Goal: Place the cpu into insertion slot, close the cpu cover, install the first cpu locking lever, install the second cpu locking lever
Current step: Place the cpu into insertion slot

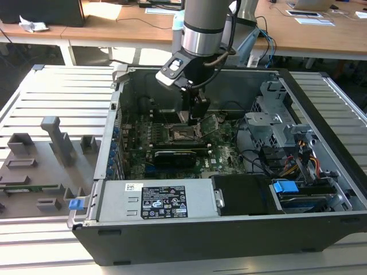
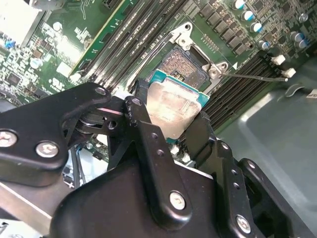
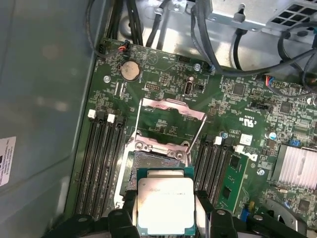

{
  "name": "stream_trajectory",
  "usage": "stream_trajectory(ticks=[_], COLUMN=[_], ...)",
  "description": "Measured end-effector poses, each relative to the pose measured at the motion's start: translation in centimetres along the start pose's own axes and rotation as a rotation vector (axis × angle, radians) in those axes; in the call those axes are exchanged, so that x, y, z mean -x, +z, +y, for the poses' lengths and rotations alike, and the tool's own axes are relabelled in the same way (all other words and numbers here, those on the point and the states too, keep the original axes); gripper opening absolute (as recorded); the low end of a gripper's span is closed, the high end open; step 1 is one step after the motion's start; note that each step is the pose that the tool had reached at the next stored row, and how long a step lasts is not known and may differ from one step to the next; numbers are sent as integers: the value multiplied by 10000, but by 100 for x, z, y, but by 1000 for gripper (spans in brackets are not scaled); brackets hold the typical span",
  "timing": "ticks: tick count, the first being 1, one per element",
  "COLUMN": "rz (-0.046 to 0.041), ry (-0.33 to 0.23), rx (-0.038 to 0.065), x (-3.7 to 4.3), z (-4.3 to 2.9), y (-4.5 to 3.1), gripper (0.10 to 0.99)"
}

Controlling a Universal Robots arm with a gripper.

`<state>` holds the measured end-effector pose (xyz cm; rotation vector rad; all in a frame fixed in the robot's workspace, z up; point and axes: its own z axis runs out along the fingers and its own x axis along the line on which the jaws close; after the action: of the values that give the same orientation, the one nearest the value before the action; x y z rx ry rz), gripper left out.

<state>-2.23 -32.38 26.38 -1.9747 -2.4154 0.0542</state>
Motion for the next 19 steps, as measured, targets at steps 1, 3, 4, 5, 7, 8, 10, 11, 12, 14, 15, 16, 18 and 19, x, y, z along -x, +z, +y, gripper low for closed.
stream_trajectory(ticks=[1,3,4,5,7,8,10,11,12,14,15,16,18,19], rz=[-1,-4,-7,-9,-13,-14,-20,-21,-24,-32,-35,-38,-41,-43], ry=[141,335,494,592,827,924,1194,1294,1478,1929,2166,2318,2522,2675], rx=[-2,-5,-8,-9,-14,-15,-20,-22,-25,-33,-37,-39,-43,-45], x=[0,0,0,0,1,1,1,1,1,2,2,2,2,2], z=[0,1,2,2,3,3,5,5,6,8,9,10,11,12], y=[0,0,0,0,0,0,0,0,0,0,0,0,0,0], gripper=[541,541,541,541,541,541,541,541,541,541,541,541,541,541])
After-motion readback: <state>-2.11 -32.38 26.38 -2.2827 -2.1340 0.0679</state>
